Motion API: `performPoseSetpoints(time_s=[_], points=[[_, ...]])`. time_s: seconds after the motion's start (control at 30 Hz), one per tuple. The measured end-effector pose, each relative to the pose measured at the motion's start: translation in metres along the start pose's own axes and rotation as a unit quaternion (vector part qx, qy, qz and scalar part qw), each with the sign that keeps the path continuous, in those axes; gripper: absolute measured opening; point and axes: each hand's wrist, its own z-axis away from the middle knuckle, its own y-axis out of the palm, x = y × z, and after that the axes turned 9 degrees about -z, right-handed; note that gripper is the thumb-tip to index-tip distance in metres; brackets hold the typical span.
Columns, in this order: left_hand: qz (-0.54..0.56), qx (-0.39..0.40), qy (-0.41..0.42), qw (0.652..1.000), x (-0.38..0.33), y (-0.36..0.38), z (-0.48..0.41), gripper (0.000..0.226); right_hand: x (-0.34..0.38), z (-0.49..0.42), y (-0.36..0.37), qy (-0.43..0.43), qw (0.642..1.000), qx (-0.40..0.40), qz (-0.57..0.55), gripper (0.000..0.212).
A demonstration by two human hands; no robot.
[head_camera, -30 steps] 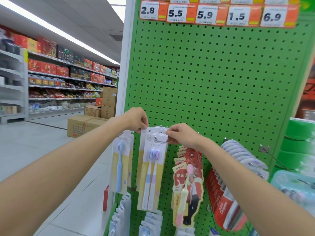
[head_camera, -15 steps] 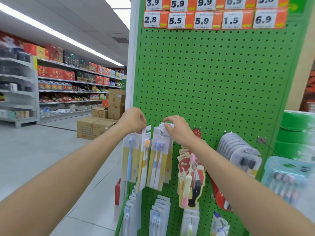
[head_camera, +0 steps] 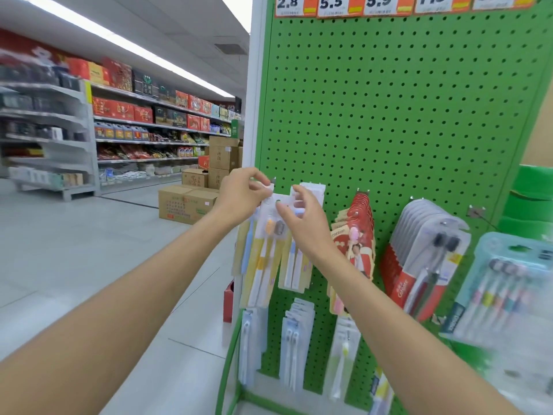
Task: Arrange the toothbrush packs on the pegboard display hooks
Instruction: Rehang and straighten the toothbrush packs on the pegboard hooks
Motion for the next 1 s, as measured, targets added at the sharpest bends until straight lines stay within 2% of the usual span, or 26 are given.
performPoseSetpoints(time_s=[0.1, 0.2, 0.33, 0.4, 0.47, 0.63, 0.7, 0.87, 1.0], points=[[0.136, 0.016, -0.041, 0.990, 0.010, 0.014, 0.025, 0.010, -0.013, 0.020, 0.012, 0.045, 0.996, -0.017, -0.075, 0.030], [0.218, 0.015, -0.082, 0.972, 0.029, 0.032, 0.051, 0.008, -0.034, 0.037, 0.020, 0.054, 0.992, -0.029, -0.114, 0.006], [0.243, 0.100, -0.123, 0.957, 0.060, 0.053, 0.094, 0.004, -0.054, 0.060, 0.022, 0.091, 0.986, -0.033, -0.136, 0.013], [0.225, 0.154, -0.133, 0.953, 0.075, 0.064, 0.114, 0.010, -0.063, 0.072, 0.021, 0.109, 0.983, -0.031, -0.144, 0.014], [0.220, 0.172, -0.134, 0.951, 0.089, 0.073, 0.128, 0.017, -0.075, 0.083, 0.021, 0.122, 0.979, -0.016, -0.161, 0.015], [0.241, 0.134, -0.191, 0.942, 0.110, 0.089, 0.137, 0.013, -0.108, 0.103, 0.029, 0.235, 0.933, 0.001, -0.272, 0.017], [0.269, 0.123, -0.217, 0.930, 0.112, 0.096, 0.139, 0.012, -0.116, 0.108, 0.032, 0.247, 0.919, 0.001, -0.307, 0.016], [0.358, 0.087, -0.285, 0.885, 0.119, 0.103, 0.145, 0.021, -0.130, 0.122, 0.036, 0.267, 0.911, 0.083, -0.303, 0.026], [0.450, 0.011, -0.340, 0.826, 0.126, 0.095, 0.138, 0.026, -0.135, 0.129, 0.041, 0.297, 0.900, 0.174, -0.269, 0.034]])
